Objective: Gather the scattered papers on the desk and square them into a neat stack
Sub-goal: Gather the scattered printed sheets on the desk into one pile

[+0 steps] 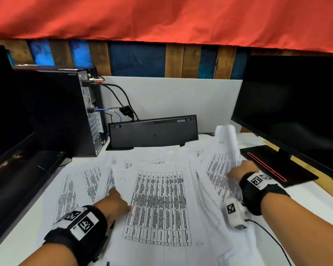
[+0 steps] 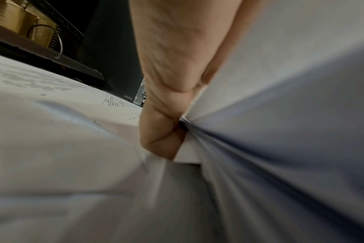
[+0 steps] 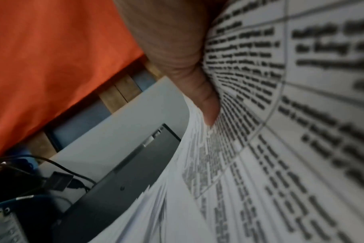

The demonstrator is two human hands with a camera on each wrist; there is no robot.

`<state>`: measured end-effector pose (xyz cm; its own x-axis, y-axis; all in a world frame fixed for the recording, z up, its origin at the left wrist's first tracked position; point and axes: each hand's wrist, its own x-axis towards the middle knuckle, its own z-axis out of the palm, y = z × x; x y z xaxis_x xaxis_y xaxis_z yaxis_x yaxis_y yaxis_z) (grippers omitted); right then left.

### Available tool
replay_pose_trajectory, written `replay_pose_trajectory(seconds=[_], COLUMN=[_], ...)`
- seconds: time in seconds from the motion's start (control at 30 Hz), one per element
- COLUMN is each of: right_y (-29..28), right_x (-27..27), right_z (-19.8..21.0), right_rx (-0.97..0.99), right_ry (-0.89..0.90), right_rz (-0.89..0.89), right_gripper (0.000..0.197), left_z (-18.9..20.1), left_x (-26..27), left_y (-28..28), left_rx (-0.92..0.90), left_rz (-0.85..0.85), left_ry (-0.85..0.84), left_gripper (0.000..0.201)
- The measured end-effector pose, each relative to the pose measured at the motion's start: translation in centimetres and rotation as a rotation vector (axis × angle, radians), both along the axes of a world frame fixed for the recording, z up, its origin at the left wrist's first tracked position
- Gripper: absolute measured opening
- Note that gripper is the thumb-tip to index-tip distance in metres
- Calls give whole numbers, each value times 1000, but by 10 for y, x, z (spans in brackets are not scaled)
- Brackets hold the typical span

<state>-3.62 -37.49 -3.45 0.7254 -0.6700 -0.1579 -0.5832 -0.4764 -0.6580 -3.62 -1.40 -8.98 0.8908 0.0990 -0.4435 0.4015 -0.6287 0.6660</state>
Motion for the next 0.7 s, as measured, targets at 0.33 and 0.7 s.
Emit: replay_pose_trajectory(seconds=[0.33,0.7], right_y=[3,43], right_x=[-27,-19], right_z=[119,91], right_rx=[-237,212], right_ry=[-686,-190], right_rz=[61,409], right_gripper=[22,52], left_z=[-2,-19], left_x=[1,17], left_y=[3,5], left_rx=[-54,-407], left_rz=[-8,106], left_ry=[-15,21], left_gripper=[78,113])
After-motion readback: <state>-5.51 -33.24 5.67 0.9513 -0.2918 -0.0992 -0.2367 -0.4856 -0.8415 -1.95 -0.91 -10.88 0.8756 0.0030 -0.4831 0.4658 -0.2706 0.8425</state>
